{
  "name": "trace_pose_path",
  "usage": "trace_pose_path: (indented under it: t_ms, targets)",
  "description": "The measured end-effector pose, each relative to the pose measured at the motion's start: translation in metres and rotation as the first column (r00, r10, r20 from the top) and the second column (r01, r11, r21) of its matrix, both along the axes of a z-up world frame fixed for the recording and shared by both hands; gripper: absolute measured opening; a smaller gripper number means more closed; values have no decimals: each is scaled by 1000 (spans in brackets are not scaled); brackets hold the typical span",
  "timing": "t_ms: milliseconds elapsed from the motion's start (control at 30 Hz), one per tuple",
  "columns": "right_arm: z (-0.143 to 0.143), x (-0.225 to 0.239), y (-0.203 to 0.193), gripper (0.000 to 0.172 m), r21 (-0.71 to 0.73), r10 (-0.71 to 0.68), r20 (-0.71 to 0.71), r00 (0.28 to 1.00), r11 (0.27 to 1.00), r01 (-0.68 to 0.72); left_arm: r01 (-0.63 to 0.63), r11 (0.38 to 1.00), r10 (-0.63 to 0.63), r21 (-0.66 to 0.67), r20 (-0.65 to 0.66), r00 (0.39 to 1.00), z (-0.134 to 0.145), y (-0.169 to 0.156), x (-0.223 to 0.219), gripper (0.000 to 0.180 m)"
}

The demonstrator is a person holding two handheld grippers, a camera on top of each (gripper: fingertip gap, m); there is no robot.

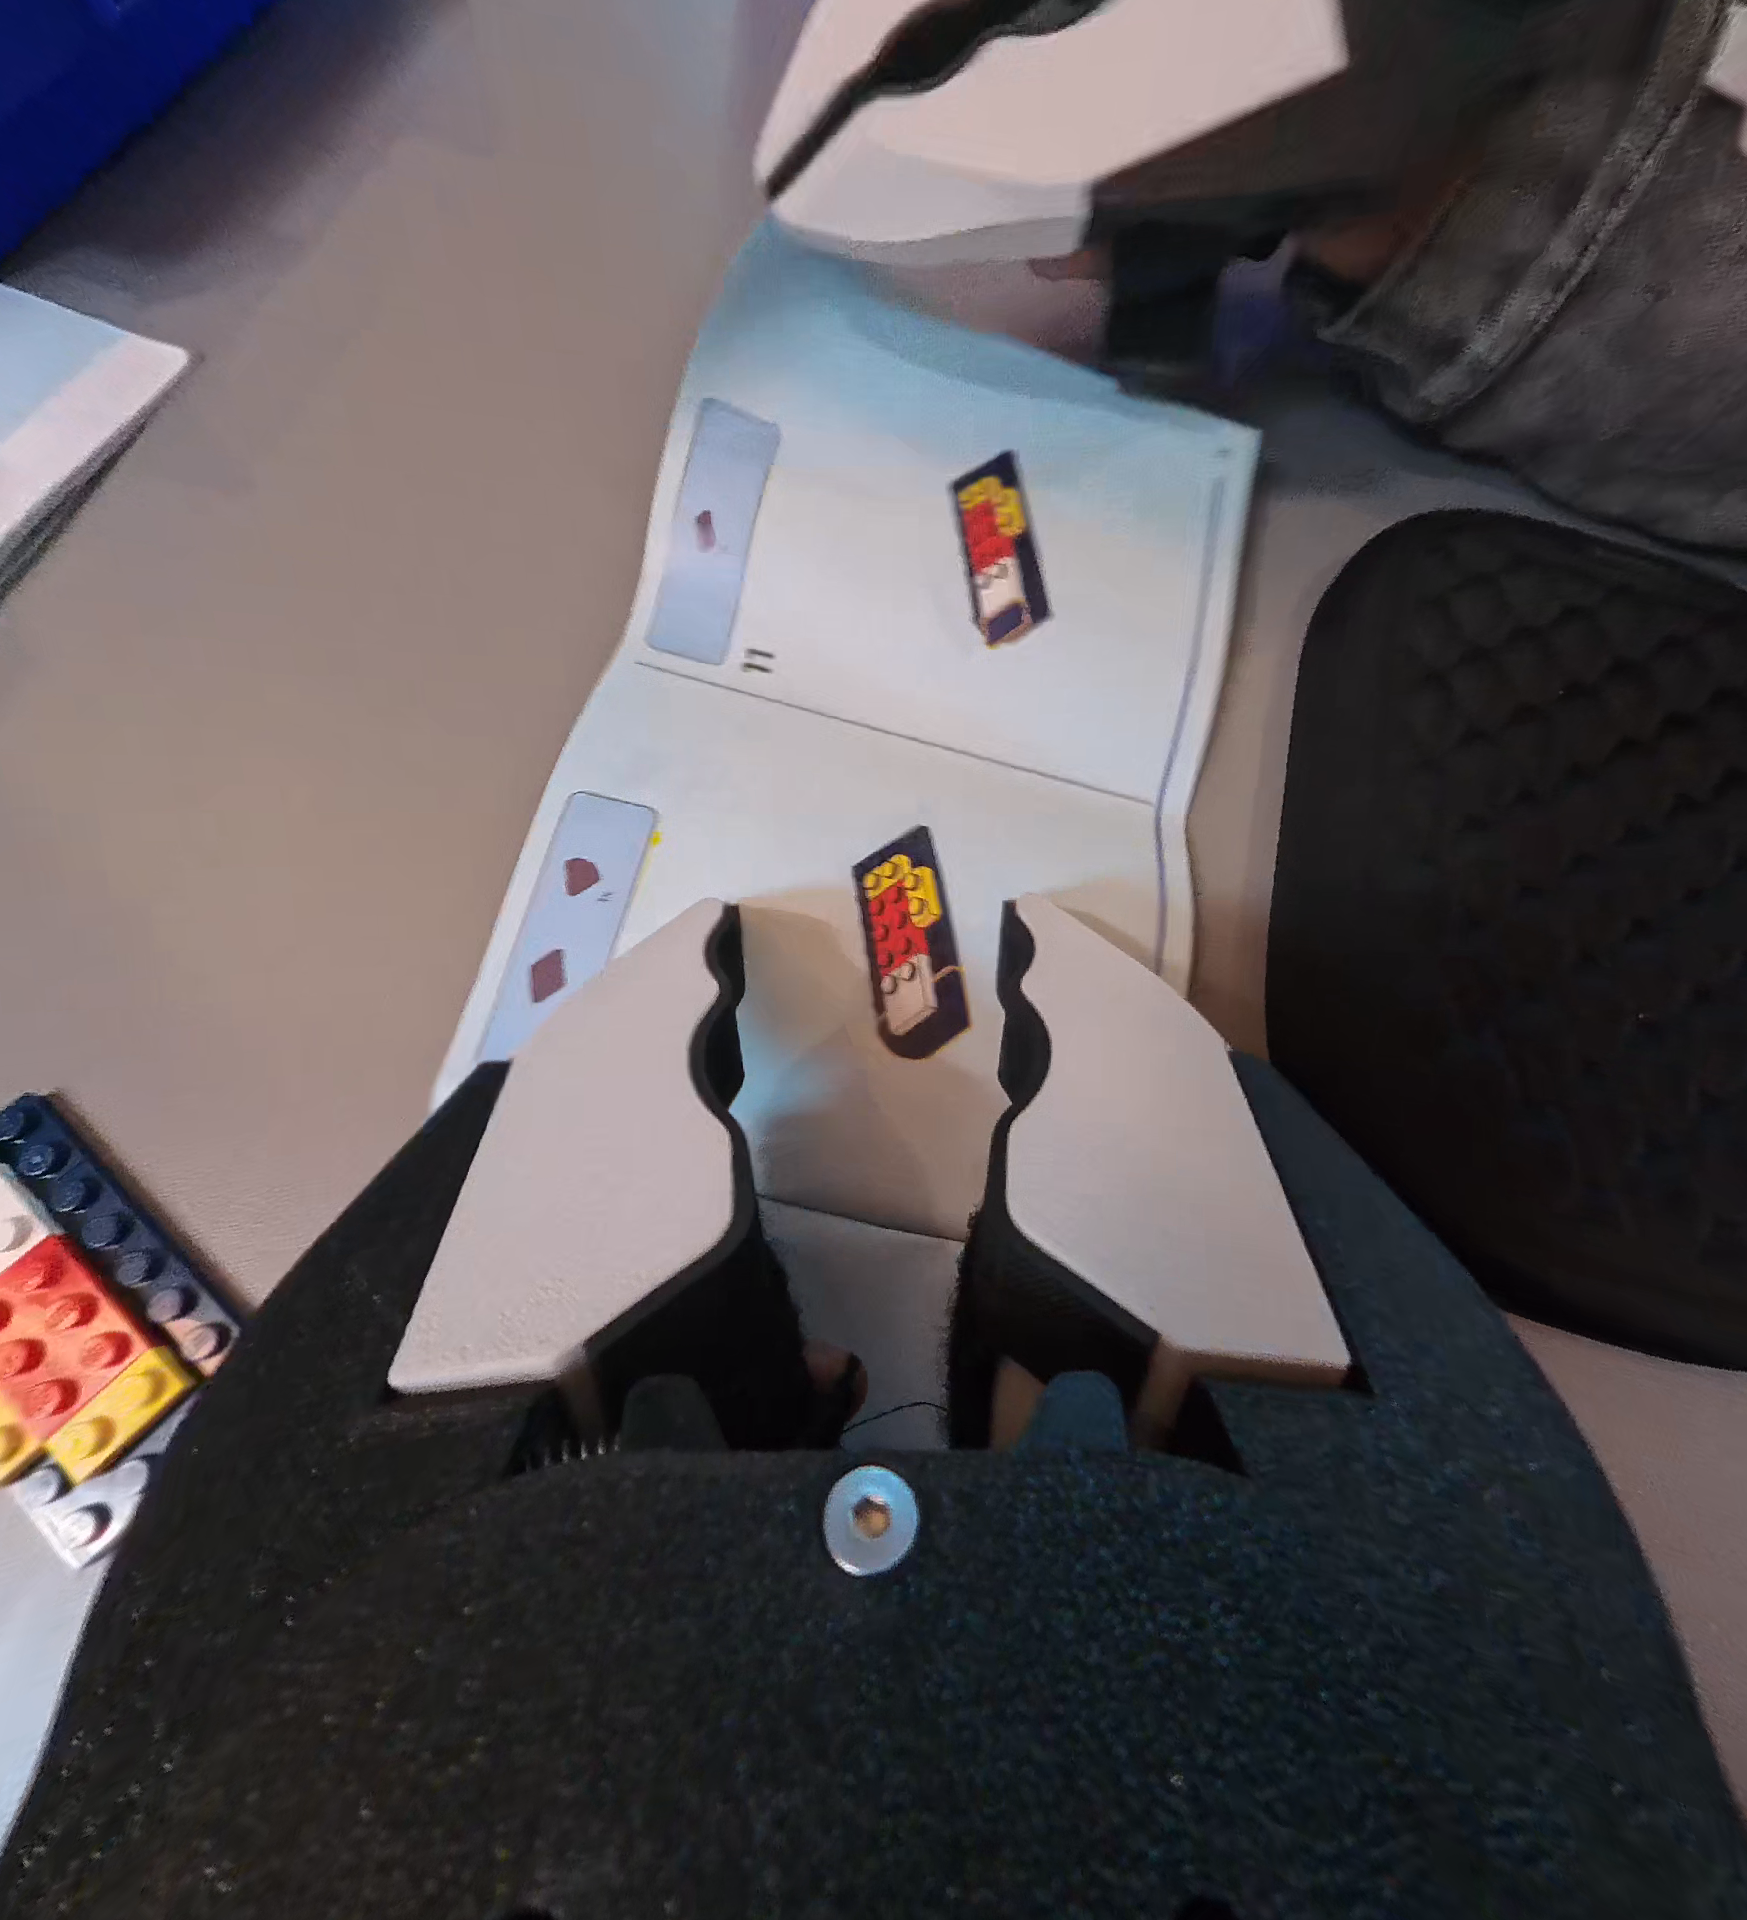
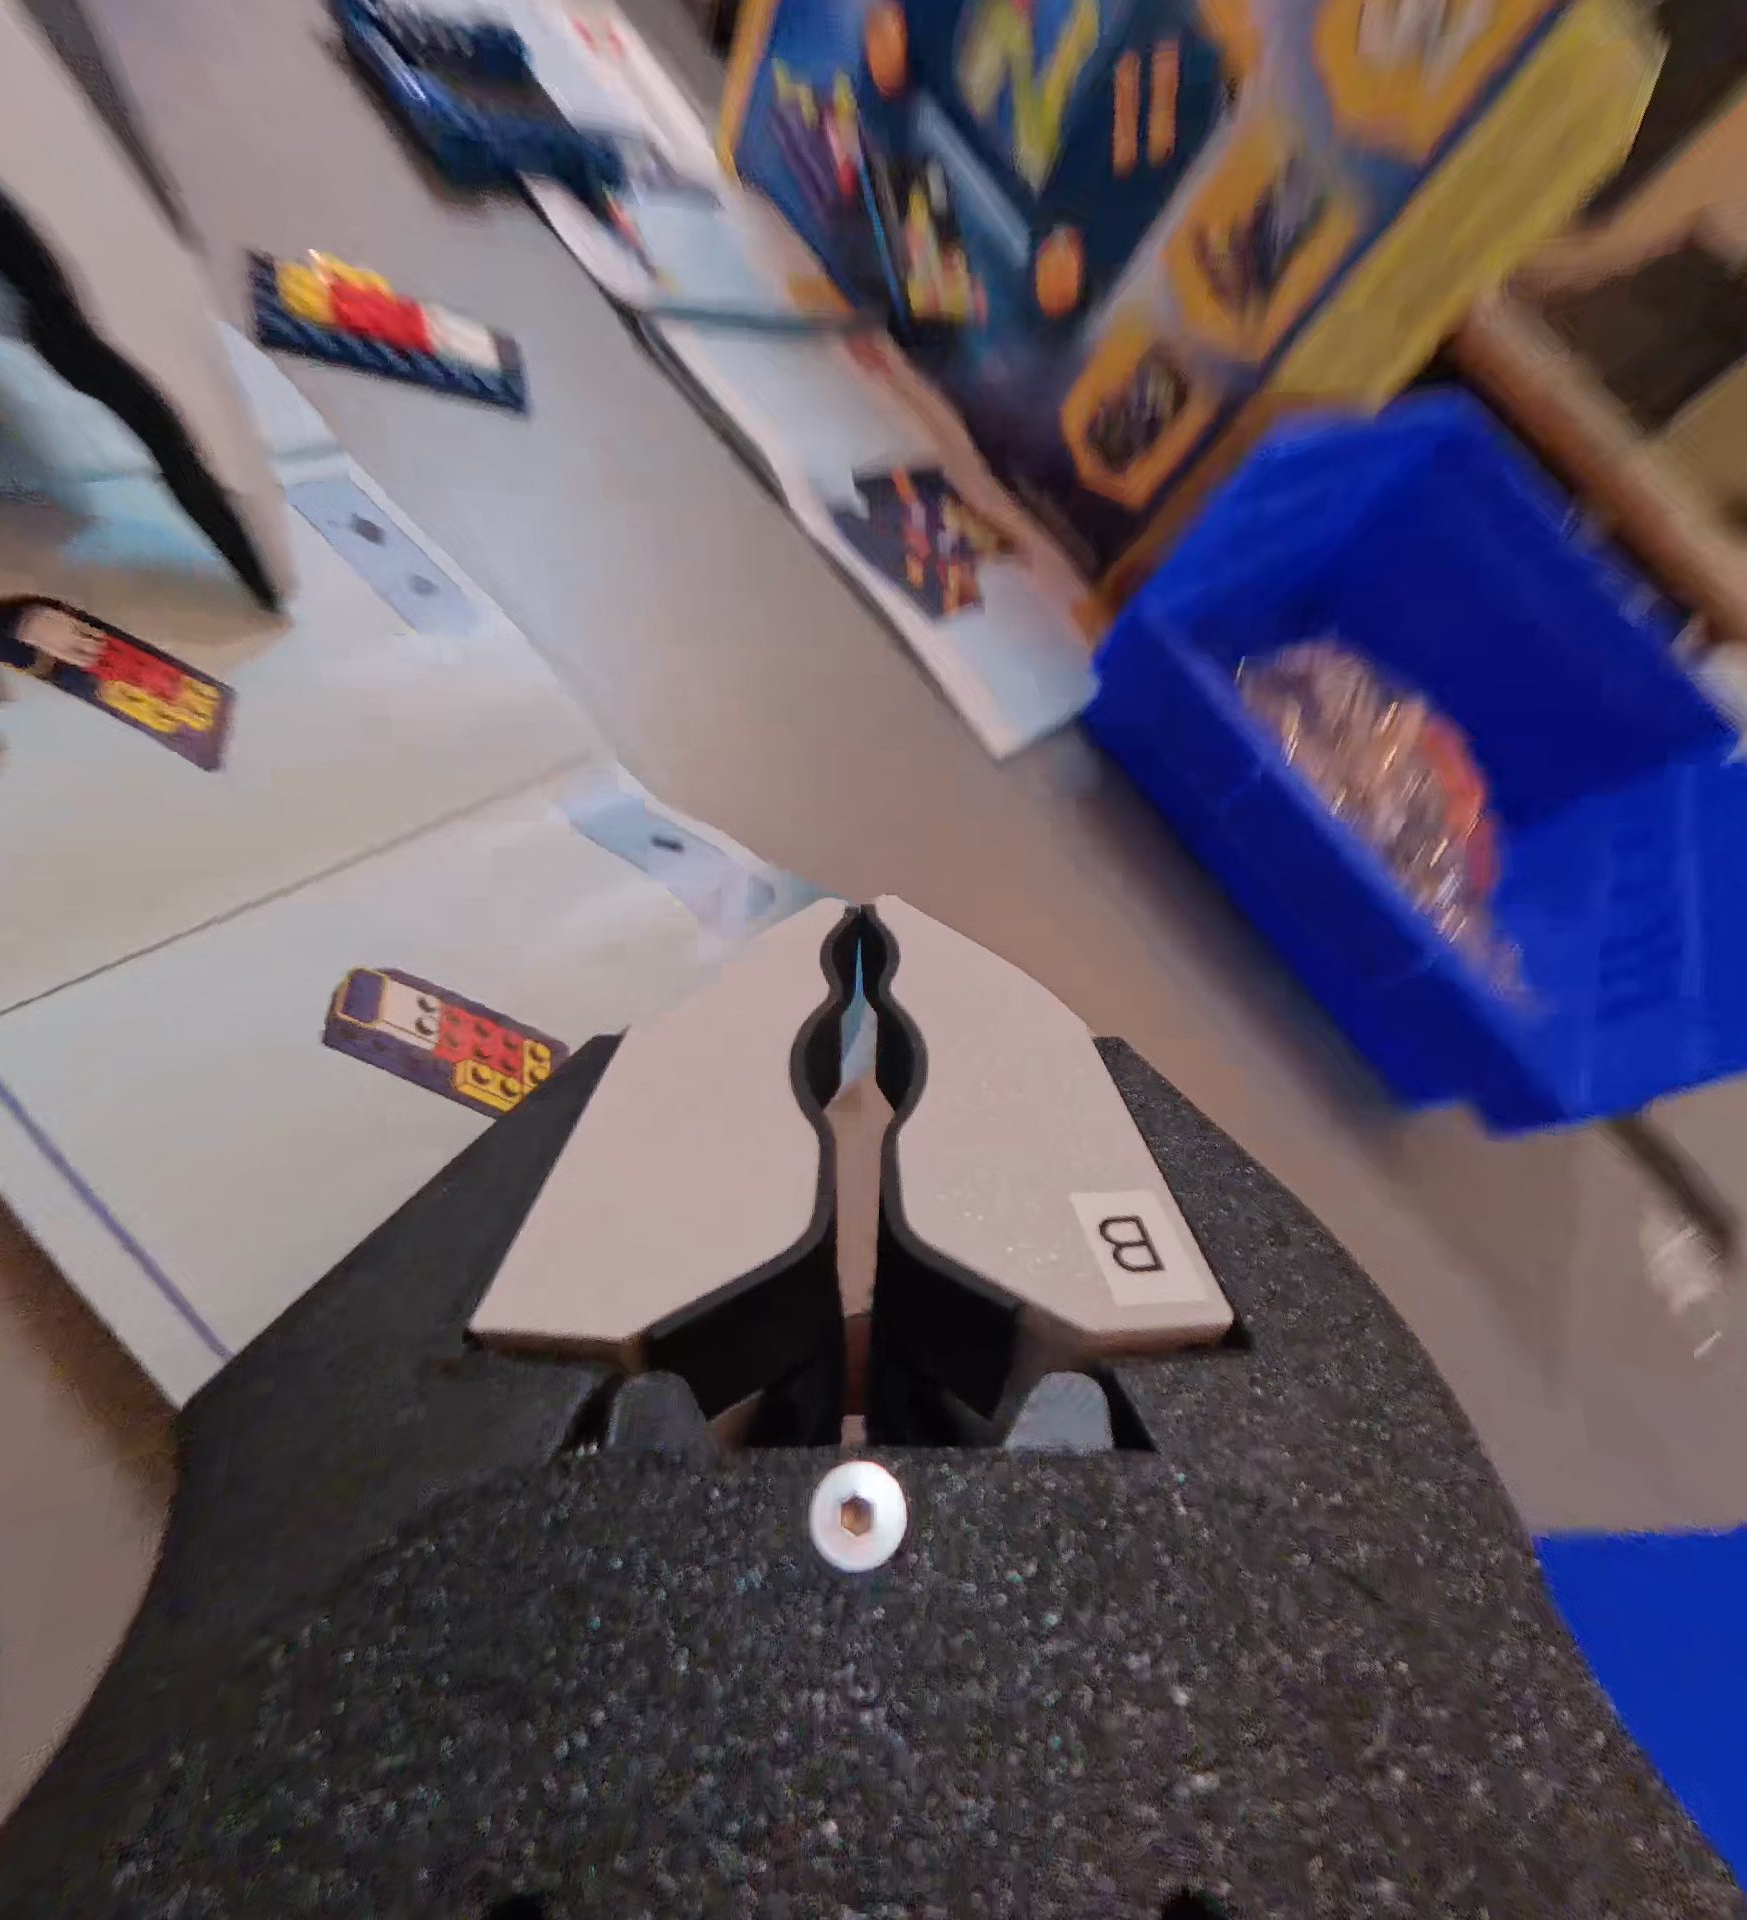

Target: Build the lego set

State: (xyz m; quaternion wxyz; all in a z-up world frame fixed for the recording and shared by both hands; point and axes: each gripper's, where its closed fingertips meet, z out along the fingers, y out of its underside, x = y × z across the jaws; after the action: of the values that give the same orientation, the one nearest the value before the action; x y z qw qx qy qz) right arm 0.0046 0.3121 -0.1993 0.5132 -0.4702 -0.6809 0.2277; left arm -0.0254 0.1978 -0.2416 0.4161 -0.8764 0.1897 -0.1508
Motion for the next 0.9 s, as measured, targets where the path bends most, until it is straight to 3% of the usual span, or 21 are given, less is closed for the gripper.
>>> trace_pose_path:
  t_ms: [67, 167, 267, 367, 567, 633, 833, 900]
  targets:
    - [28, 1, -23, 0, 143, 101, -103, 989, 986, -86, -19, 998, 17, 58, 35, 999, 11, 3, -3, 47]
    - [63, 6, -57, 0, 286, 208, -224, 952, 948, -140, -21, 979, -18, 203, 190, 982, 47, 4, 3, 38]
    - [75, 7, -81, 0, 285, 250, -248, 936, 942, -176, 4, 946, -119, 325, 333, 935, 80, -1, 14, 27]
    - [78, 5, -94, 0, 222, 266, -258, 929, 952, -211, 17, 941, -186, 338, 475, 860, 95, -4, 28, 20]
    - [82, 4, -108, 0, 170, 302, -292, 908, 950, -261, -66, 970, -144, 235, 769, 623, 110, 1, 25, 12]
    - [85, 4, -113, 0, 132, 318, -326, 891, 948, -290, -80, 976, -132, 202, 847, 516, 119, 2, 27, 12]
    - [88, 4, -116, 0, 88, 316, -377, 871, 948, -307, -83, 996, -26, 42, 982, 187, 128, 6, 33, 8]
    - [88, 5, -117, 0, 92, 322, -383, 866, 946, -312, -94, 996, 7, 7, 989, 149, 124, 5, 33, 8]
